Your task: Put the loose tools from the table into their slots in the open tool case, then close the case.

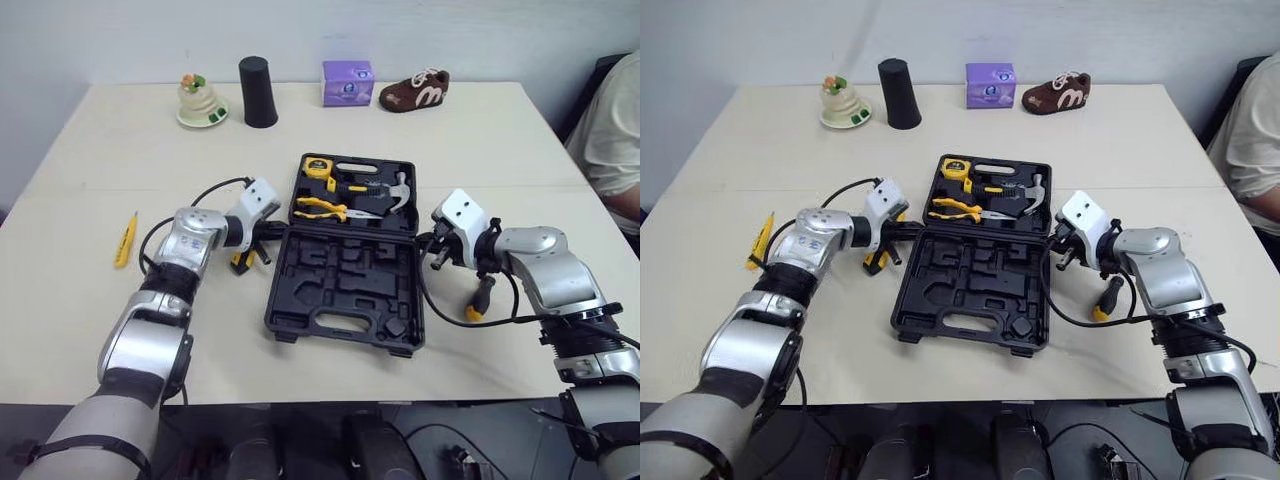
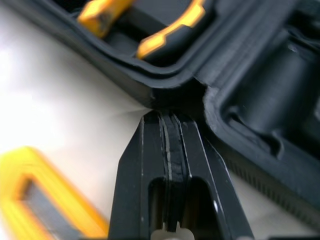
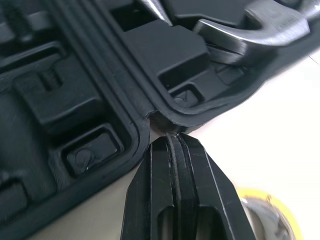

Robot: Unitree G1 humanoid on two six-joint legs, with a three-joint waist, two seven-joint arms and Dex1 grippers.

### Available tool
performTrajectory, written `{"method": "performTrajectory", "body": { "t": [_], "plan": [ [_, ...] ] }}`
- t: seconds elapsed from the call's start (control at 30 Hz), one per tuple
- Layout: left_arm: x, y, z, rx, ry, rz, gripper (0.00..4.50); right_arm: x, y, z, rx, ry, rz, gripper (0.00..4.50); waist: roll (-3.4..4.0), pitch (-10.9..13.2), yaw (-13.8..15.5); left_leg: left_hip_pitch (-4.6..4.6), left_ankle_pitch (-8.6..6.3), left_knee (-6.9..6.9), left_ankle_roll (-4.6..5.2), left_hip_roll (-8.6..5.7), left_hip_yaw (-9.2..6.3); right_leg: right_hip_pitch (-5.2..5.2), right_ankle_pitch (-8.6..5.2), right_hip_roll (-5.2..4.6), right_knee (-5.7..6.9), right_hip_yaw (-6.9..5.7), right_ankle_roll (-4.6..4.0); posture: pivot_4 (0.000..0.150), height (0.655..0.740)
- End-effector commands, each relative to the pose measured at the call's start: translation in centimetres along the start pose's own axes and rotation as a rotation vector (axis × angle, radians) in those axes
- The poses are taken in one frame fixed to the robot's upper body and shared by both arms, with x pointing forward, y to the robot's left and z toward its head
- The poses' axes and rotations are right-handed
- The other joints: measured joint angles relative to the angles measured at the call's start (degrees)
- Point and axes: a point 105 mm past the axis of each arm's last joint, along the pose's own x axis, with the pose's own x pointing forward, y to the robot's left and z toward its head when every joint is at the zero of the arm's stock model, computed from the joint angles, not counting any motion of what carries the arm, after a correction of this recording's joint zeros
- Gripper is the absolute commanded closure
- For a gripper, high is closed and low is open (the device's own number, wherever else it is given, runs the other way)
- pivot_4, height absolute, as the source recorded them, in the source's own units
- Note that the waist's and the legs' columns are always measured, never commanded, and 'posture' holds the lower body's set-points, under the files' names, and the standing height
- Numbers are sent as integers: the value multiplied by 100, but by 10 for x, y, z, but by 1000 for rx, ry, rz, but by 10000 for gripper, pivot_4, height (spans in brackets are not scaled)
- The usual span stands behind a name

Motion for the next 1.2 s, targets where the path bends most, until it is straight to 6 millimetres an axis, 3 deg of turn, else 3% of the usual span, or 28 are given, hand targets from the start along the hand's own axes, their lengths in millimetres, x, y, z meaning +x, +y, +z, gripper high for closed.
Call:
{"method": "performTrajectory", "body": {
  "t": [0.03,0.17,0.3,0.57,0.77,0.87,0.9,1.0,1.07,1.13,1.2],
  "plan": [
    [-1,-38,31,87,-106,-173,44932,-2,32,28,-56,-124,142,44501,0,0,3,0,-1,1,-1,0,0,0,0,-1,0,-1,0,1500,7304],
    [-12,-63,17,80,-75,-224,44932,-14,57,24,-64,-128,229,44501,0,0,5,2,-5,3,-8,23,-10,-1,-3,-1,6,4,-5,1500,7304],
    [-20,-70,7,22,-60,-182,44932,-22,70,17,-41,-116,259,44501,0,0,19,11,-5,18,-8,5,-9,5,-3,0,23,11,-6,1500,7304],
    [-45,-54,-16,-65,1,-32,44932,-41,50,-1,-18,-58,127,44501,-1,-1,19,18,-5,17,-7,-1,-13,8,-3,2,27,22,-6,1500,7304],
    [-112,-66,-18,-116,-66,-21,44932,-96,37,-5,17,-51,61,44501,-1,0,3,24,-7,0,-11,16,-16,1,-4,3,23,42,-7,1500,7304],
    [-165,-73,-27,-223,-101,3,44932,-135,34,-13,82,-45,38,44501,-4,-1,8,25,-9,4,-8,28,-24,12,-4,0,16,65,-8,1500,7304],
    [-183,-70,-36,-265,-87,47,38216,-149,33,-17,113,-37,34,37969,-4,-1,8,29,-10,4,-6,28,-27,19,-4,0,13,67,-8,1500,7304],
    [-223,-60,-57,-360,-63,180,27565,-175,33,-26,169,-23,19,26621,-7,-3,5,42,-12,-1,-3,3,-35,36,-5,1,-2,65,-10,1500,7304],
    [-272,-40,-85,-489,-76,401,18524,-198,23,-37,215,0,-50,16876,-9,-4,2,52,-18,-2,6,0,-44,55,-4,-1,-14,64,-9,1500,7304],
    [-293,-35,-98,-525,-72,494,9355,-209,20,-42,238,6,-82,6954,-13,-2,-7,62,-40,-7,40,-2,-55,76,-5,-1,-29,53,-10,1500,7304],
    [-320,-32,-125,-522,12,608,1121,-223,9,-51,272,2,-141,0,-29,-4,-21,78,-58,-17,46,0,-58,99,-5,-5,-56,44,-12,1500,7304]
  ]
}}
